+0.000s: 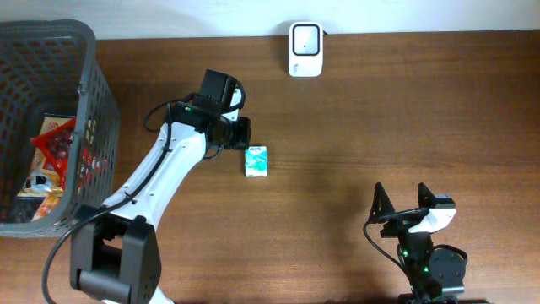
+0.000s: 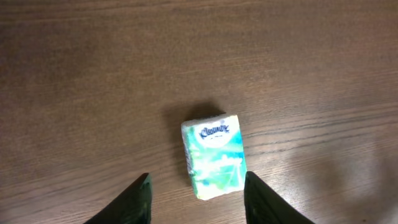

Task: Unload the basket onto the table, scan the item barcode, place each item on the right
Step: 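Lift the tissue pack out and place it on the table center, then return the left gripper into the basket and grasp the red snack bag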

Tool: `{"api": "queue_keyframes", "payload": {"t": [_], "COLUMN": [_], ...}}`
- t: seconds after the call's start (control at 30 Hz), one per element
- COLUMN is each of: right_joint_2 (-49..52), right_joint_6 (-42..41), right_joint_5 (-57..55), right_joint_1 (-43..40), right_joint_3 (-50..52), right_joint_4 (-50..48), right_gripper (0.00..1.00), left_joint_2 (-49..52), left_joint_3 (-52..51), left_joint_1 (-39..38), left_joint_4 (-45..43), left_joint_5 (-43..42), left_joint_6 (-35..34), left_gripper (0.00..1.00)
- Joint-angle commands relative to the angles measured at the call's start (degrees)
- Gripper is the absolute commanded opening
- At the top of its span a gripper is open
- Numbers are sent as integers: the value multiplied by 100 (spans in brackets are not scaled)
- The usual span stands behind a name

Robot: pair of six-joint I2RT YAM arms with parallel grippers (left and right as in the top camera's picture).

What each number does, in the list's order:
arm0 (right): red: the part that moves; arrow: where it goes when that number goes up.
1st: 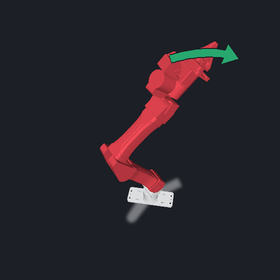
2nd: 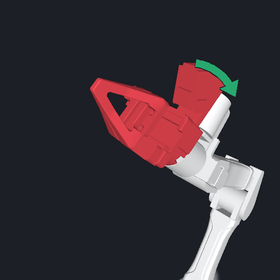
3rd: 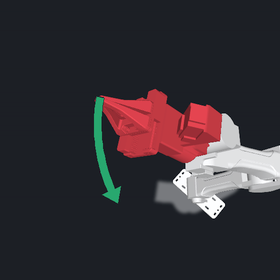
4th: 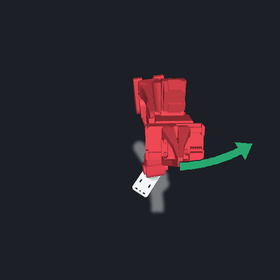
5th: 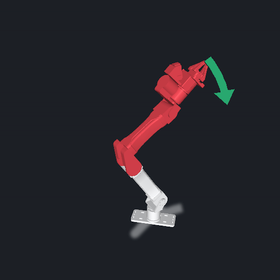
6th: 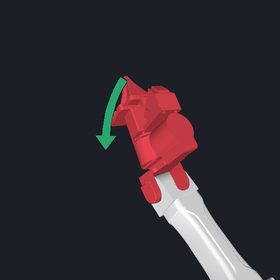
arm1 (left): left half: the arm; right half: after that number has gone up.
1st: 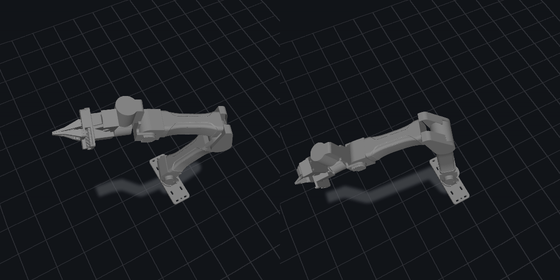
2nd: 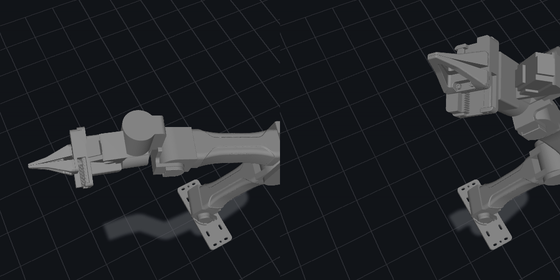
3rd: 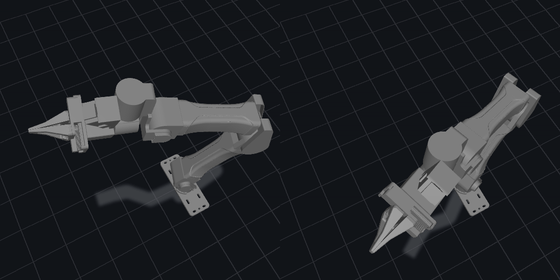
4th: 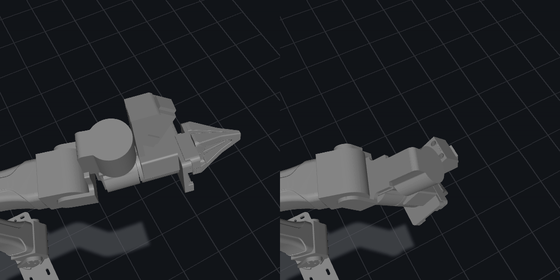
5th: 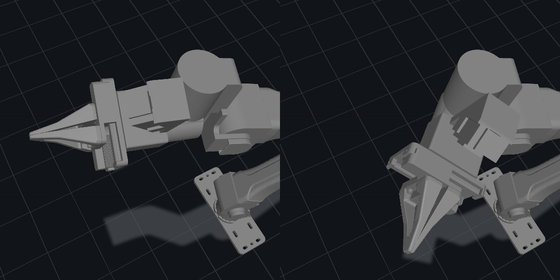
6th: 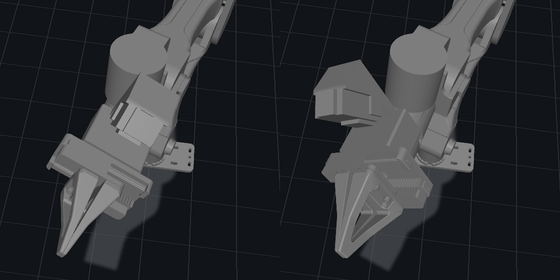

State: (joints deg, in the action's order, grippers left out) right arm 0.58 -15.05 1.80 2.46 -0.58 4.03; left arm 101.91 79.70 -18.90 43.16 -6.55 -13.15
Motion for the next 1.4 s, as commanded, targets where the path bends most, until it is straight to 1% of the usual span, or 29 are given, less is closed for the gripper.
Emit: {"api": "queue_keyframes", "payload": {"t": [0.0, 0.07, 0.13, 0.2, 0.23, 0.3, 0.37, 0.4, 0.5, 0.53, 0.6, 0.67, 0.83, 0.93, 1.03, 1.2, 1.37], "right_joint_2": [-17, -17, -17, -17, -17, -17, -17, -17, -17, -17, -17, -17, -17, -17, -17, -17, -17], "right_joint_6": [-46, -48, -48, -46, -48, -48, -48, -48, -48, -48, -46, -48, -48, -46, -46, -48, -48], "right_joint_5": [76, 76, 76, 76, 76, 76, 76, 76, 76, 76, 76, 76, 76, 76, 76, 76, 76], "right_joint_1": [26, 26, 26, 26, 26, 26, 26, 26, 26, 26, 26, 26, 26, 26, 26, 26, 26], "right_joint_3": [26, 26, 26, 26, 26, 26, 26, 26, 26, 26, 26, 26, 26, 26, 26, 26, 26], "right_joint_4": [26, 26, 24, 26, 26, 24, 26, 26, 26, 26, 26, 26, 26, 26, 26, 26, 26], "right_gripper": [98, 99, 99, 98, 98, 99, 99, 98, 99, 99, 98, 98, 99, 98, 98, 98, 99], "left_joint_2": [-33, -129, -326, -511, -595, -767, -914, -1003, -1283, -1449, -1478, -1445, -1235, -933, -544, 396, 1200], "left_joint_3": [127, 444, 1106, 1755, 2044, 2684, 3145, 3353, 3580, 3580, 3580, 3539, 3191, 2994, 2983, 2983, 2983], "left_joint_1": [37, 105, 282, 487, 581, 826, 1097, 1303, 2017, 2656, 3108, 3759, 4690, 5145, 5414, 5517, 5519], "left_joint_4": [-20, 173, 612, 1027, 1211, 1624, 1950, 2114, 2361, 2448, 2544, 2730, 2643, 2452, 2417, 2177, 2041], "left_joint_5": [59, 61, 63, 63, 66, 63, 109, 162, 385, 603, 612, 616, 614, 610, 457, -332, -308], "left_joint_6": [-2, 0, 4, 267, 437, 824, 916, 916, 916, 914, 911, 911, 872, 575, 485, 490, 487], "left_gripper": [48, 50, 52, 57, 61, 76, 96, 99, 99, 99, 99, 99, 99, 99, 99, 99, 100]}}
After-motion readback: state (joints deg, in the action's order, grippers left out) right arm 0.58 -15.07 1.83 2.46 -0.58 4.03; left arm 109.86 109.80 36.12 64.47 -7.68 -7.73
